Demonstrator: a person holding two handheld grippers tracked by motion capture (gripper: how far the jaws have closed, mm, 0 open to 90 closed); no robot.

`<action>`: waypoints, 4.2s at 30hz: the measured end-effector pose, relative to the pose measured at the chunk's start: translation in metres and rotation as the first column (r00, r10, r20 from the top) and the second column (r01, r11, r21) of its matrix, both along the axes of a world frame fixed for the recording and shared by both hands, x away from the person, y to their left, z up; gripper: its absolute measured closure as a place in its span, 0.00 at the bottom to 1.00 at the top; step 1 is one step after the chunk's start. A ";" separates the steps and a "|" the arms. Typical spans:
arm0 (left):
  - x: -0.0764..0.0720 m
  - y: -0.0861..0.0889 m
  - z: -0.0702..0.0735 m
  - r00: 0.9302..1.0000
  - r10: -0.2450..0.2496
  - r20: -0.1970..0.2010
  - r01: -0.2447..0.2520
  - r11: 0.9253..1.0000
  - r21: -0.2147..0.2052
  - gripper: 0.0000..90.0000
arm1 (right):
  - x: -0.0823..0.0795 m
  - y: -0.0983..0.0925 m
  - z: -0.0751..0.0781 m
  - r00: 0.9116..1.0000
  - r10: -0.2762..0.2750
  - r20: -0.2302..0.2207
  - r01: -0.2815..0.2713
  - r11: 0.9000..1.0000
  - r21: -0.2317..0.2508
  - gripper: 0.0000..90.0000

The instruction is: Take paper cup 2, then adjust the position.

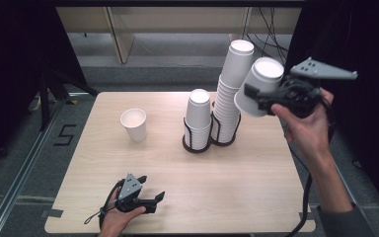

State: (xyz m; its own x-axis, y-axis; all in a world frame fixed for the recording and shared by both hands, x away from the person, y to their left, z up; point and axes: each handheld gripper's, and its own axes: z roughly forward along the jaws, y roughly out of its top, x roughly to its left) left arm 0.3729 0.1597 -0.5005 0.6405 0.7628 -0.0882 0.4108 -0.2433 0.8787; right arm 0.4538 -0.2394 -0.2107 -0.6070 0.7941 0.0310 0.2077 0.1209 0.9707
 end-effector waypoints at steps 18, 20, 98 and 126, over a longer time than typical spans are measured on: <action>0.000 -0.001 0.001 1.000 -0.016 0.010 0.016 1.000 -0.017 0.16 | -0.011 0.060 -0.128 0.976 0.190 -0.110 -0.187 0.982 0.034 0.22; 0.000 -0.002 0.001 1.000 -0.018 0.014 0.019 1.000 -0.020 0.16 | -0.011 0.064 -0.137 0.977 0.191 -0.097 -0.190 0.982 0.017 0.22; -0.008 -0.043 0.006 0.970 -0.136 0.202 0.176 0.965 -0.194 0.01 | -0.050 0.162 -0.218 0.857 0.490 -0.156 -0.491 0.870 0.040 0.23; -0.010 -0.038 0.010 0.920 -0.350 0.173 0.327 0.933 0.149 0.14 | -0.043 0.142 -0.196 0.761 0.572 -0.307 -0.622 0.777 -0.094 0.21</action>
State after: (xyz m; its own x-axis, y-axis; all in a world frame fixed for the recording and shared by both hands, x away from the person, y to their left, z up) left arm 0.3631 0.1218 -0.4908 0.8579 0.4946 0.1391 0.1105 -0.4421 0.8901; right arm 0.4111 -0.0973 -0.4072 -0.9500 0.2784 0.1414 0.2626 0.4674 0.8441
